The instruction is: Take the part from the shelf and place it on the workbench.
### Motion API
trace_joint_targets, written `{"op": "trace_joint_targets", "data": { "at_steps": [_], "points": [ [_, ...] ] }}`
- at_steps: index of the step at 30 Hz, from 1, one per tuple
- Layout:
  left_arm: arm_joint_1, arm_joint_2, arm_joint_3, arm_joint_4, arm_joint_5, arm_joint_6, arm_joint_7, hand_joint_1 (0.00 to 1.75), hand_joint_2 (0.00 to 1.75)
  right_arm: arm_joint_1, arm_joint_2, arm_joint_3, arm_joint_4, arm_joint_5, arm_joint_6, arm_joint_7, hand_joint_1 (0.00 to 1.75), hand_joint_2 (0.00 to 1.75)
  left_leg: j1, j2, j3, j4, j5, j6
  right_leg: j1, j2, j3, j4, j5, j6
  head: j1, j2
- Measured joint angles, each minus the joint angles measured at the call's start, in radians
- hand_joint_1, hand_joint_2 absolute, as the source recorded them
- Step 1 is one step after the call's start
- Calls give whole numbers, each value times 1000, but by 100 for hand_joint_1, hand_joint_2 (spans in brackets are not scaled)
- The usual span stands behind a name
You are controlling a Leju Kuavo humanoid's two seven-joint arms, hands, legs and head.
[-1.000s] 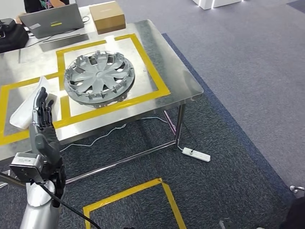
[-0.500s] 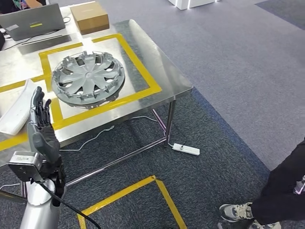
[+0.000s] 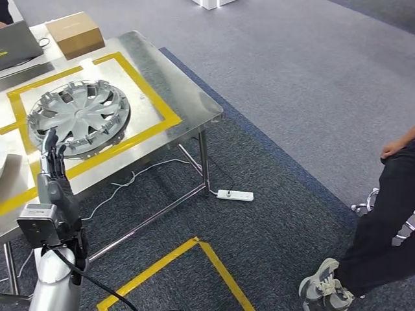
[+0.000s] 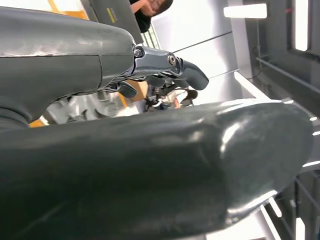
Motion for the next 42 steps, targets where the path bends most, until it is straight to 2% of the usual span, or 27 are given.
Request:
{"op": "trace_joint_targets", "data": {
  "at_steps": [1, 2, 4, 6, 8, 10, 11, 13, 14, 15, 16, 19, 21, 23, 25, 26, 28, 29, 30, 31, 32, 33, 35, 37, 38, 40, 42],
  "points": [
    [4, -1, 2, 6, -3, 3, 0, 0, 0, 2, 0, -1, 0, 1, 0, 2, 0, 0, 1, -2, 14, -30, 26, 1, -1, 11, -1, 0, 2, 2, 0, 0],
    [6, -2, 4, 10, -5, 6, 0, 0, 0, 3, 2, -2, 0, 1, 0, 3, 0, 0, 3, -10, 44, -91, 63, 2, -2, 22, -2, 0, 4, 5, 0, 0],
    [6, -4, 7, 18, -6, 7, 0, 0, 0, 2, 3, -3, 0, 1, 0, 4, 0, 0, 9, -47, 108, -222, 114, 4, -1, 41, -7, 3, 8, 14, 0, 0],
    [8, -6, 8, 24, -6, 6, 11, 0, 0, 1, 4, -4, 0, 1, 0, 9, 0, 0, 10, -70, 132, -277, 123, 11, -2, 57, -15, 1, 15, 28, -1, 0],
    [10, -8, 9, 35, -7, -2, 35, 0, 0, 4, 4, -5, 0, 6, 0, 24, 0, 0, 7, -56, 131, -283, 128, 27, -6, 68, -21, -6, 22, 42, -1, 0],
    [15, -10, 10, 58, -19, -20, 67, 0, 0, 7, 4, -5, 0, 14, 0, 39, 0, 0, 8, -38, 132, -289, 134, 42, -5, 44, -40, 22, 3, 51, 3, 0],
    [21, -9, 11, 79, -32, -34, 84, 0, 0, 6, 5, -5, 0, 20, 1, 42, 0, 0, 8, -27, 133, -292, 136, 47, -4, 20, -63, 68, -23, 52, 7, 0],
    [33, -1, 11, 143, -72, -65, 117, 0, 0, 3, 4, -4, 0, 32, 6, 39, 0, 0, 3, -6, 131, -291, 137, 53, -1, -19, -126, 205, -89, 55, 12, 0],
    [37, 4, 11, 185, -98, -78, 127, 0, 0, 3, 3, -4, 0, 39, 11, 31, 0, 0, 1, 4, 131, -291, 137, 54, -1, -25, -149, 259, -109, 55, 12, 0],
    [38, 10, 12, 236, -127, -88, 131, 0, 0, 3, 1, -2, 0, 45, 15, 19, 0, 0, -1, 15, 130, -291, 137, 54, -1, -28, -156, 281, -111, 54, 12, 0],
    [37, 16, 12, 294, -154, -93, 130, 0, 0, 2, -3, 0, 0, 52, 19, 7, 0, 0, -2, 24, 130, -291, 137, 54, 0, -30, -140, 260, -95, 53, 12, 0],
    [24, 30, 20, 456, -194, -98, 118, 0, 0, -6, -11, 5, -1, 60, 24, -19, 0, 0, -6, 49, 132, -289, 134, 48, 6, -60, -23, 58, -22, 42, 11, 0],
    [7, 39, 36, 565, -216, -89, 124, 0, 87, -15, -13, 6, -1, 54, 22, -26, 0, 0, -10, 61, 132, -288, 133, 38, 11, -68, 10, -2, -10, 31, 9, 0],
    [-15, 47, 58, 678, -250, -56, 137, 0, 175, -18, -13, 6, -2, 43, 19, -25, 0, 0, -10, 70, 132, -290, 134, 28, 12, -53, 8, -3, -5, 20, 8, 0],
    [-42, 56, 82, 790, -281, -21, 148, 0, 175, -16, -14, 5, -2, 36, 17, -21, 0, 0, -6, 48, 124, -270, 115, 16, 8, -41, 8, -7, 0, 9, 7, 0],
    [-54, 62, 95, 849, -292, -10, 151, 0, 175, -16, -14, 4, -2, 33, 17, -17, 0, 0, -5, 31, 108, -232, 89, 10, 5, -36, 8, -9, 2, 3, 6, 0],
    [-67, 70, 119, 957, -308, 4, 163, 0, 175, -15, -14, 4, -2, 30, 14, -7, 0, 0, -2, 6, 52, -107, 23, 4, 4, -21, 6, -9, 4, -2, 4, 0],
    [-70, 73, 129, 1006, -317, 10, 175, 0, 175, -14, -14, 3, -2, 30, 13, 0, 0, 0, -1, 3, 24, -46, 1, 2, 4, -11, 5, -9, 4, -3, 3, 0],
    [-72, 75, 136, 1050, -326, 17, 189, 0, 175, -12, -14, 3, -2, 30, 12, 7, 0, 0, 0, 2, 7, -13, -3, 2, 4, -1, 5, -9, 4, -3, 3, 0],
    [-75, 76, 142, 1089, -333, 22, 206, 0, 175, -9, -14, 3, -2, 31, 12, 14, 0, 0, 1, 1, 6, -15, 12, 2, 3, 9, 4, -8, 5, -3, 4, 0],
    [-79, 77, 148, 1124, -337, 25, 227, 0, 175, -7, -14, 2, -2, 33, 13, 21, 0, 0, 2, -3, 25, -57, 43, 2, 3, 19, 4, -8, 6, -1, 4, 0],
    [-83, 77, 155, 1153, -338, 27, 250, 0, 175, -6, -14, 2, -2, 36, 16, 27, 0, 0, 5, -12, 56, -121, 81, 2, 2, 28, 4, -8, 6, 1, 4, 0],
    [-90, 76, 174, 1211, -329, 27, 298, 0, 175, -8, -14, 3, -2, 42, 20, 37, 0, 0, 12, -45, 114, -244, 124, 4, 3, 48, 0, -4, 8, 10, 3, 0],
    [-92, 72, 196, 1257, -311, 18, 339, 0, 175, -6, -14, 3, -2, 49, 21, 44, 0, 0, 11, -60, 132, -285, 127, 11, 2, 64, -6, -6, 11, 24, 3, 0],
    [-92, 70, 206, 1275, -303, 12, 355, 0, 175, -4, -14, 3, -2, 53, 22, 48, 0, 0, 10, -53, 131, -285, 129, 19, 0, 71, -9, -10, 15, 31, 3, 0],
    [-92, 65, 225, 1302, -293, 1, 379, 0, 175, -1, -14, 3, -1, 59, 23, 55, 0, 0, 10, -37, 132, -289, 135, 34, -2, 56, -21, 3, 5, 41, 6, 0],
    [-90, 62, 237, 1323, -290, -2, 387, 0, 175, -3, -13, 3, -1, 61, 24, 57, 0, 0, 8, -19, 133, -292, 137, 46, 0, 9, -65, 95, -46, 46, 10, 0]
  ]
}}
